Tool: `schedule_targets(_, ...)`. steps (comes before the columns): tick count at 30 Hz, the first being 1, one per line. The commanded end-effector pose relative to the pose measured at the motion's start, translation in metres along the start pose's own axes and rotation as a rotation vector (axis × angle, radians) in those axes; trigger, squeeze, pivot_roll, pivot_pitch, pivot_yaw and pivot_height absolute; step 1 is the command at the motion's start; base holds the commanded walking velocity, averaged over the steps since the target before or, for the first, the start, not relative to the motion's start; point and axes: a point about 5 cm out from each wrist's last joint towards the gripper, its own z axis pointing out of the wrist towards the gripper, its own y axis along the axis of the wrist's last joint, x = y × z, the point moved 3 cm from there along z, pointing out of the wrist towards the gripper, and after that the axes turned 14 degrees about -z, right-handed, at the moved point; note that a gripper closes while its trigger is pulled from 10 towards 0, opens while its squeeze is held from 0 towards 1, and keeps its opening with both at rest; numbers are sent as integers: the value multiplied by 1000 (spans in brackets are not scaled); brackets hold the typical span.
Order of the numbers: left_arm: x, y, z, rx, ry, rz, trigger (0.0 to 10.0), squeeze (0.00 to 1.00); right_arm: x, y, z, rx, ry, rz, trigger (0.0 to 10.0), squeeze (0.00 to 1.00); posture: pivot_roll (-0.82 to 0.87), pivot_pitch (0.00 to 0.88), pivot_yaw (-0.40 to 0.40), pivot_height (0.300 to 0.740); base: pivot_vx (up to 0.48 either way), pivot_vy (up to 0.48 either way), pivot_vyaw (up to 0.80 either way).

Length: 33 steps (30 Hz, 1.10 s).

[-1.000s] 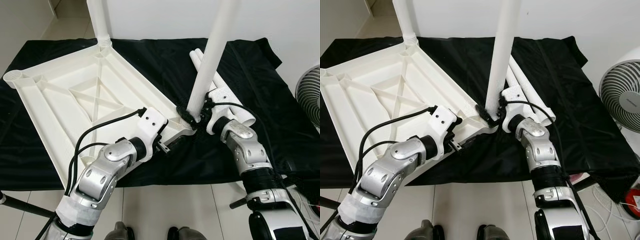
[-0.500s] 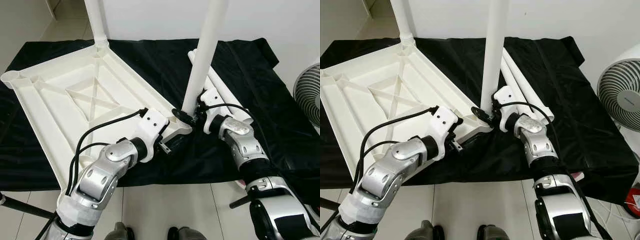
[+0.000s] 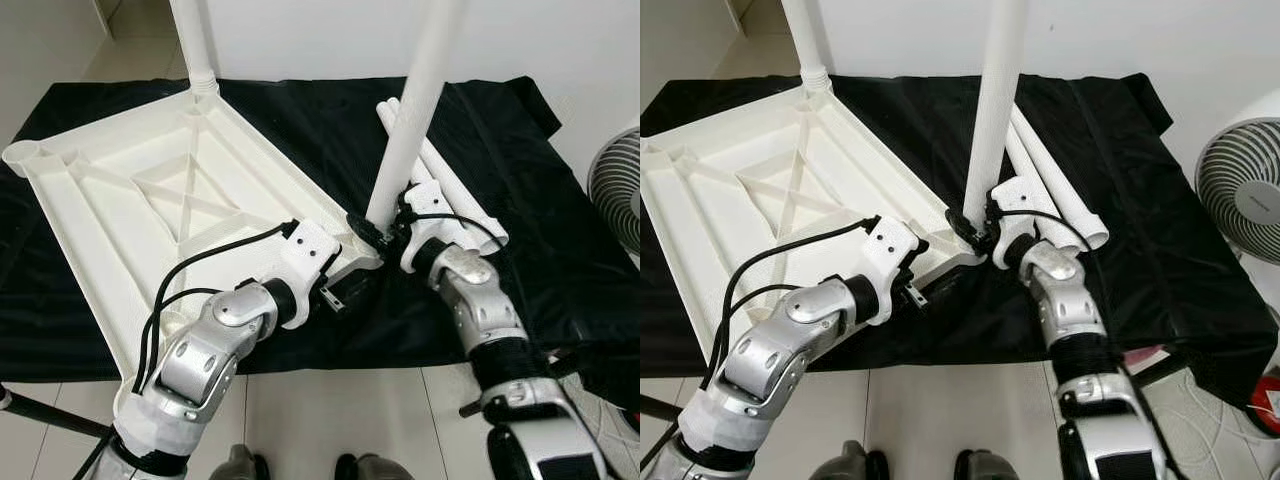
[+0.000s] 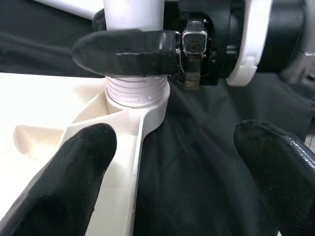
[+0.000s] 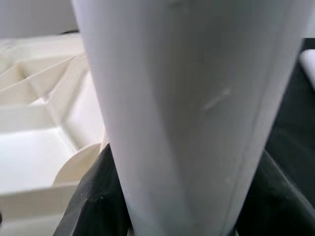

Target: Building children table

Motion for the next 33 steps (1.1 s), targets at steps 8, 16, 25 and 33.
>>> schedule_targets(8, 8, -5, -4, 11, 39, 0, 10000, 0, 0, -5, -19, 114, -378, 73, 10000, 0, -105, 126, 8, 740, 0, 0, 0)
schedule_targets(16, 8, -5, -4, 12, 40, 2, 10000, 0, 12, 2, -29, 122, -393, 98, 10000, 0, -106, 122, 10, 740, 0, 0, 0)
schedule_targets(25, 8, -5, -2, 9, 39, 4, 10000, 0, 5, 7, -24, 80, -329, 92, 10000, 1000, -105, 112, 3, 740, 0, 0, 0)
schedule_targets(33, 6, -3, 0, 5, 30, 6, 10000, 0, -11, 5, -18, 55, -83, 3, 10000, 973, -106, 106, 14, 740, 0, 0, 0)
